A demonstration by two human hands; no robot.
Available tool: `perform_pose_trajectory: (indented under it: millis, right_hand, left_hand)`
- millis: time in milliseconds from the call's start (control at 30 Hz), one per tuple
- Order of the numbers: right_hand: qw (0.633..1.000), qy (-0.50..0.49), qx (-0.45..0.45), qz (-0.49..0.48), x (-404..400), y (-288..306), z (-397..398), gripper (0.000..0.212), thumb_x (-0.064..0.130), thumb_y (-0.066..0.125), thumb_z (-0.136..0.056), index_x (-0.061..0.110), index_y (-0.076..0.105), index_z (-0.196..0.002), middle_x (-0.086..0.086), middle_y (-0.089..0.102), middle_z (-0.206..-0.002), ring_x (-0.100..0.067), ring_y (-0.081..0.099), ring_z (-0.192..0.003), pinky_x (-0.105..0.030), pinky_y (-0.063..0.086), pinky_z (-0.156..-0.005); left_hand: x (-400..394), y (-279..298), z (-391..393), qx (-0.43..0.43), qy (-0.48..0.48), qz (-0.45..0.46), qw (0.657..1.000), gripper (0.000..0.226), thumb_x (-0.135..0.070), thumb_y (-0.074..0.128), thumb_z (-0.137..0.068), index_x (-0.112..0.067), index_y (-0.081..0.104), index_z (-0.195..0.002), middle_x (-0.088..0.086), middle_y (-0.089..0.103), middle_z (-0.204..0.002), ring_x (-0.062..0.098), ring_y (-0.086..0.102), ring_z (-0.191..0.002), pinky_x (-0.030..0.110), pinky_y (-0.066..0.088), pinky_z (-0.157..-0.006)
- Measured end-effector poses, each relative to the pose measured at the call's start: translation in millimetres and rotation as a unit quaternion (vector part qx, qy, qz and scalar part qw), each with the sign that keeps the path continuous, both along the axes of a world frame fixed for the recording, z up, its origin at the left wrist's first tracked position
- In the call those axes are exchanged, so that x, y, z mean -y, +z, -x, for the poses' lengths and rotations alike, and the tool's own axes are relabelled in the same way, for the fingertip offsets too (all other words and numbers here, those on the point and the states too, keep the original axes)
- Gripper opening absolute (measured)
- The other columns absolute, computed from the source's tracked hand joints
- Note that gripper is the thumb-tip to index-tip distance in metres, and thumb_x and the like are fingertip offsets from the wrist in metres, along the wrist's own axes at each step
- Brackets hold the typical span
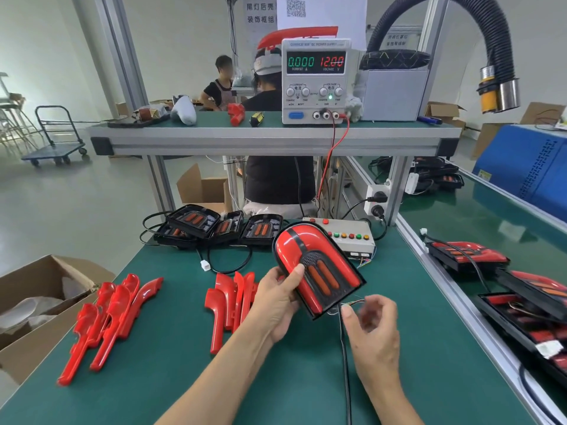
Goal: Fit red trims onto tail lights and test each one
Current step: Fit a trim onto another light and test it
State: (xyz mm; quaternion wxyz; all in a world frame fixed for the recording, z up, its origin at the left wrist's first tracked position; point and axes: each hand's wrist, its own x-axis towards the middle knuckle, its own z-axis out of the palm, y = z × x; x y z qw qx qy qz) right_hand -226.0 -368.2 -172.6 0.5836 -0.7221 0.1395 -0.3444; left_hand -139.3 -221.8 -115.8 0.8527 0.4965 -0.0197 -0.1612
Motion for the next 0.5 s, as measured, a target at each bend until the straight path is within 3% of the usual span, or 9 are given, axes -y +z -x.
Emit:
perform_pose_trajectory:
  millis: [100,167,367,500]
  right_hand:
    - [0.988,0.127,-0.081,-0.021,0,2,-2,0.053,0.071,0.065,-0.072,0.024,0.065,-0.094,-0.003,0.070,-0.069,-0.011,0.054,-0.050,-0.026,0.047,-0.057]
    - [0.977,0.187,-0.090,-0.041,3,0,-5,0.056,0.069,0.061,-0.074,0.016,0.069,-0.092,-0.010,0.072,-0.068,-0.015,0.050,-0.046,-0.030,0.044,-0.052]
    - [0.975,0.178,-0.092,-0.099,13,-3,-8,0.059,0.067,0.068,-0.073,0.013,0.071,-0.097,-0.014,0.072,-0.067,-0.016,0.051,-0.045,-0.026,0.043,-0.047]
    - [0.970,0.194,-0.093,-0.115,13,-2,-9,0.048,0.055,0.070,-0.081,0.010,0.072,-0.098,-0.015,0.076,-0.077,-0.020,0.059,-0.051,-0.018,0.043,-0.047]
  left_hand:
    - [10,-3,5,-0.001,0.018,0.030,0.999,0.054,-0.022,0.069,-0.088,0.005,0.051,-0.132,0.026,0.067,-0.126,0.042,0.064,-0.115,0.058,0.051,-0.101]
    - [16,-8,11,0.011,0.010,0.034,0.999,0.055,-0.022,0.071,-0.087,0.005,0.050,-0.131,0.027,0.067,-0.125,0.039,0.066,-0.111,0.052,0.056,-0.096]
    - [30,-23,26,0.050,-0.025,0.044,0.997,0.044,-0.020,0.071,-0.090,-0.004,0.053,-0.126,0.021,0.069,-0.122,0.032,0.068,-0.107,0.038,0.058,-0.083]
    - [30,-21,26,0.071,-0.033,0.021,0.997,0.046,-0.020,0.071,-0.091,-0.006,0.051,-0.130,0.019,0.068,-0.125,0.031,0.067,-0.109,0.039,0.058,-0.083]
